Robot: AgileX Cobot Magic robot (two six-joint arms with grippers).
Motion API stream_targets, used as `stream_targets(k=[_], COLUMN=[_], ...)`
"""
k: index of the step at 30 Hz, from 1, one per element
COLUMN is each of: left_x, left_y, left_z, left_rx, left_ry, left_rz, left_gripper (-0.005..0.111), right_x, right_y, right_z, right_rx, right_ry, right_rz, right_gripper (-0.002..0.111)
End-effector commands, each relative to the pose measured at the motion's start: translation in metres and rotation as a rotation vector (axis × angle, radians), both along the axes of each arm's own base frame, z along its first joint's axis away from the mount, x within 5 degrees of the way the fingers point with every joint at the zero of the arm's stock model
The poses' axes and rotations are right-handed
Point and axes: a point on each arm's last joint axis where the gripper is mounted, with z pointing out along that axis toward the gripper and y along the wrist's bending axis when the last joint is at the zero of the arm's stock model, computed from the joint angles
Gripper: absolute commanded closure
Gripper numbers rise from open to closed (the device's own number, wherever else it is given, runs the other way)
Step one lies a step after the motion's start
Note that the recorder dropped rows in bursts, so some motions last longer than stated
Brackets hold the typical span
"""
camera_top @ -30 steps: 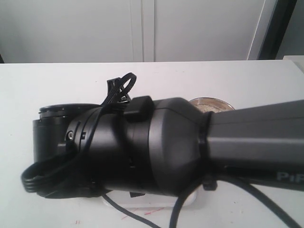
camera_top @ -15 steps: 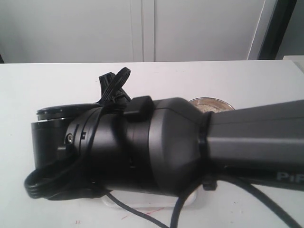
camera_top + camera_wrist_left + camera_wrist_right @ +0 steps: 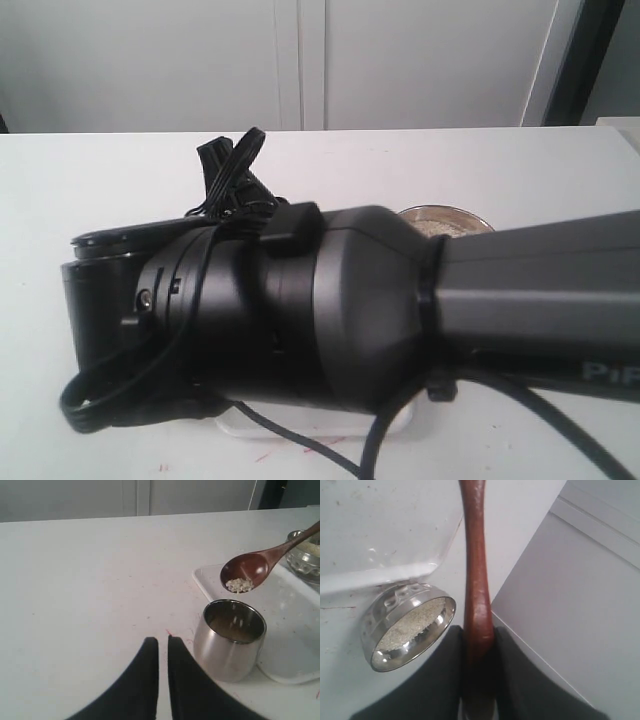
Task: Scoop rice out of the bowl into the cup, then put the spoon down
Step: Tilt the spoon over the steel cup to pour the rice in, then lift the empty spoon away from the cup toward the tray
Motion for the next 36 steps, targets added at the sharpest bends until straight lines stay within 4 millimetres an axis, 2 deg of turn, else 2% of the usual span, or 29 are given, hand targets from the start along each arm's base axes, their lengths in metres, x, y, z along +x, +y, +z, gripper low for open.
stream_targets(k=[1,14,36], left_x=[0.000,0.000,0.000], left_y=[0.000,0.000,0.000], left_z=[0.003,0.003,0.003], left_rx=[-0.010,-0.010,-0.010], left_ry=[-0.008,-0.008,-0.008], left_rz=[-0.003,-0.003,-0.003], left_gripper=[0.092,0.092,0.092], right_x=[0.002,-0.011,-0.009], right_y=[0.000,0.010,0.011], right_z=[0.006,0.006,0.010], right_rx=[-0.032,-0.084,-0.123], right_ry=[-0.051,-0.040,-0.083], right_rz=[0.026,0.107,0.136], right_gripper=[0.108,0.108,0.108])
